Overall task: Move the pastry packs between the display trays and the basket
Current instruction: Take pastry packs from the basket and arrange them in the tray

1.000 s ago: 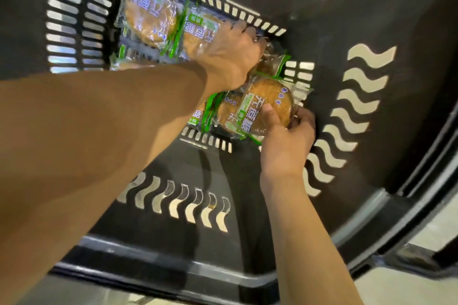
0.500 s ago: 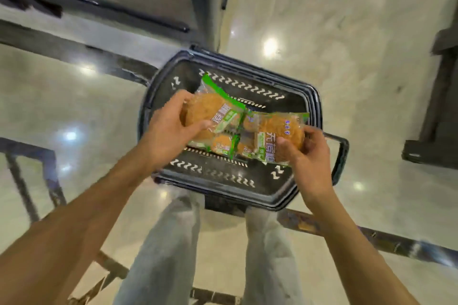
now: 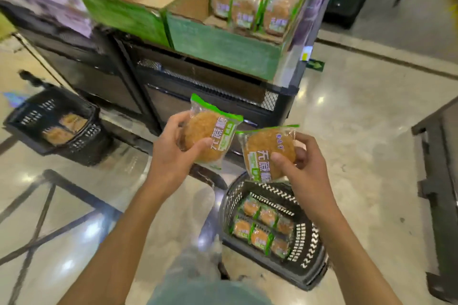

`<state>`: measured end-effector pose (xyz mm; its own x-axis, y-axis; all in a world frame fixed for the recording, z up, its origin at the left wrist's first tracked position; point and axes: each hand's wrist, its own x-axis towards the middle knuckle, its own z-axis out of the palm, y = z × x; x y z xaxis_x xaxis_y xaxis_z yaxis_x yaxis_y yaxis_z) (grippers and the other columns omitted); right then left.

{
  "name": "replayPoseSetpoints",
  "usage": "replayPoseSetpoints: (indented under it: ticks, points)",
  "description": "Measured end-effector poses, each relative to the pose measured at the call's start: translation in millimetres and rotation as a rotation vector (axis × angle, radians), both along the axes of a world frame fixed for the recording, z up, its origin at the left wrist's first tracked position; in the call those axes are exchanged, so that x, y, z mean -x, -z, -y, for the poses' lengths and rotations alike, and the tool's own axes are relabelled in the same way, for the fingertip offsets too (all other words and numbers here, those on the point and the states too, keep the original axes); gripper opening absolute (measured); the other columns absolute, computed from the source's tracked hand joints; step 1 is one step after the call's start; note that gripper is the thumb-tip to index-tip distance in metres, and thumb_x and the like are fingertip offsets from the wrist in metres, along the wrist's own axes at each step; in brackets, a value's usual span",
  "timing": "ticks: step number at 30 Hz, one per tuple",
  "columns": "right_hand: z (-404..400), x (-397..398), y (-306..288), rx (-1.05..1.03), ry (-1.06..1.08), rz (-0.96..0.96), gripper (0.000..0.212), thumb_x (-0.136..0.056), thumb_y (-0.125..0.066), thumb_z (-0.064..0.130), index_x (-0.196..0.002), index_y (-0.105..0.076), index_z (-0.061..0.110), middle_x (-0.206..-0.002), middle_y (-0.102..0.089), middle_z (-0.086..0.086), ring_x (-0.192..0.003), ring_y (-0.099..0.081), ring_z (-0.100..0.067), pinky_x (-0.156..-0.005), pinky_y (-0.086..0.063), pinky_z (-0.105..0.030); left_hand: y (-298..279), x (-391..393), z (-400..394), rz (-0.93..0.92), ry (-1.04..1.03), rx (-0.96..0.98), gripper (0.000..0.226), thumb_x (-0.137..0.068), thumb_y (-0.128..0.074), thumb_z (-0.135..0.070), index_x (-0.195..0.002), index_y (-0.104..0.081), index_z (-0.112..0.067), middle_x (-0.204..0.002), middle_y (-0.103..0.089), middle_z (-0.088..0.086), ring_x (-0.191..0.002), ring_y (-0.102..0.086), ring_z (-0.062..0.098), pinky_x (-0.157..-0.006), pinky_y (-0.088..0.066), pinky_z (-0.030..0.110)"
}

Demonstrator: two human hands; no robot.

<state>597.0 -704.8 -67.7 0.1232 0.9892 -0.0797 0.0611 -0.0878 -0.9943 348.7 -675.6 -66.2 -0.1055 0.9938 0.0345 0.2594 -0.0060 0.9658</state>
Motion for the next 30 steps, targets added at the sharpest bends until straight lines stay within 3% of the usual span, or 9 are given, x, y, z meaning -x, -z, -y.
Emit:
replayPoseSetpoints:
  ticks: [4, 7, 10, 16, 21, 23, 26, 28, 30]
  points:
    - [-32.9, 42.3, -40.8, -0.121, -0.019, 0.052, 0.043, -0.087, -0.075, 0.005, -0.116, -0.057, 0.032, -0.098, -0.075, -0.005, -0.085, -0.073, -0.017, -0.072, -0.058, -0.029, -33.7, 42.1, -21.7, 0.06, -0.059, -0.072, 0.051, -0.083, -0.082, -0.016, -0.125, -0.058, -0.029, -0.112, -0.072, -0.005, -0.103, -0.07, 0.013, -0.09, -0.058, 0.035]
    - [-66.9, 76.3, -59.0, -0.169, 0.013, 0.067, 0.042, -0.087, -0.074, 0.002, -0.114, -0.057, 0.029, -0.096, -0.076, -0.005, -0.082, -0.073, -0.016, -0.067, -0.056, -0.024, -42.8, 80.3, -59.5, 0.109, -0.018, -0.137, 0.052, -0.082, -0.085, -0.024, -0.122, -0.057, -0.043, -0.115, -0.071, -0.006, -0.106, -0.068, 0.013, -0.093, -0.057, 0.044]
    - [-105.4, 115.0, -64.4, -0.186, 0.05, 0.111, 0.042, -0.087, -0.074, 0.0, -0.117, -0.057, 0.024, -0.099, -0.075, -0.008, -0.087, -0.074, -0.021, -0.07, -0.059, -0.029, -44.3, 122.5, -106.3, 0.118, 0.023, -0.174, 0.05, -0.078, -0.084, -0.034, -0.114, -0.057, -0.056, -0.114, -0.071, -0.007, -0.107, -0.068, 0.014, -0.093, -0.057, 0.046]
    - [-172.9, 175.6, -74.7, -0.13, 0.102, 0.212, 0.043, -0.086, -0.075, 0.001, -0.119, -0.057, 0.023, -0.097, -0.075, -0.011, -0.091, -0.074, -0.03, -0.076, -0.061, -0.038, -60.7, 203.7, -200.7, 0.103, 0.144, -0.127, 0.052, -0.082, -0.083, -0.032, -0.124, -0.056, -0.046, -0.114, -0.07, -0.01, -0.105, -0.068, 0.009, -0.092, -0.057, 0.038]
    - [-226.4, 179.6, -107.9, -0.166, 0.178, 0.263, 0.045, -0.085, -0.075, -0.001, -0.121, -0.058, 0.02, -0.101, -0.077, -0.002, -0.092, -0.074, -0.019, -0.074, -0.058, -0.025, -79.9, 213.6, -288.3, 0.063, 0.231, -0.159, 0.053, -0.083, -0.081, -0.028, -0.127, -0.055, -0.04, -0.11, -0.07, -0.014, -0.099, -0.067, 0.0, -0.089, -0.053, 0.02]
    - [-244.1, 168.4, -120.1, -0.182, 0.211, 0.324, 0.045, -0.085, -0.076, 0.002, -0.122, -0.058, 0.021, -0.1, -0.077, 0.001, -0.09, -0.074, -0.014, -0.07, -0.057, -0.021, -84.9, 200.9, -320.3, 0.058, 0.283, -0.159, 0.055, -0.083, -0.082, -0.028, -0.13, -0.054, -0.034, -0.11, -0.07, -0.014, -0.101, -0.067, 0.002, -0.092, -0.053, 0.023]
    - [-280.0, 142.1, -133.7, -0.166, 0.28, 0.335, 0.044, -0.086, -0.076, 0.004, -0.122, -0.058, 0.023, -0.098, -0.075, -0.006, -0.085, -0.075, -0.016, -0.066, -0.058, -0.023, -89.0, 179.5, -369.2, -0.002, 0.378, -0.176, 0.054, -0.084, -0.081, -0.03, -0.13, -0.052, -0.035, -0.107, -0.072, -0.007, -0.098, -0.069, 0.011, -0.093, -0.056, 0.04]
    - [-312.2, 116.8, -135.3, -0.14, 0.29, 0.443, 0.046, -0.086, -0.078, 0.012, -0.122, -0.058, 0.03, -0.1, -0.073, -0.008, -0.084, -0.073, -0.021, -0.069, -0.06, -0.033, -90.0, 164.3, -406.3, -0.082, 0.438, -0.192, 0.055, -0.084, -0.081, -0.03, -0.13, -0.05, -0.037, -0.103, -0.072, -0.009, -0.094, -0.07, 0.011, -0.091, -0.056, 0.041]
    - [-350.6, 86.8, -131.2, -0.112, 0.224, 0.767, 0.048, -0.086, -0.08, 0.024, -0.125, -0.055, 0.035, -0.096, -0.072, -0.006, -0.084, -0.069, -0.026, -0.075, -0.057, -0.042, -89.4, 148.6, -446.6, -0.21, 0.51, -0.209, 0.06, -0.084, -0.081, -0.031, -0.133, -0.046, -0.039, -0.103, -0.071, -0.016, -0.094, -0.068, 0.003, -0.089, -0.054, 0.03]
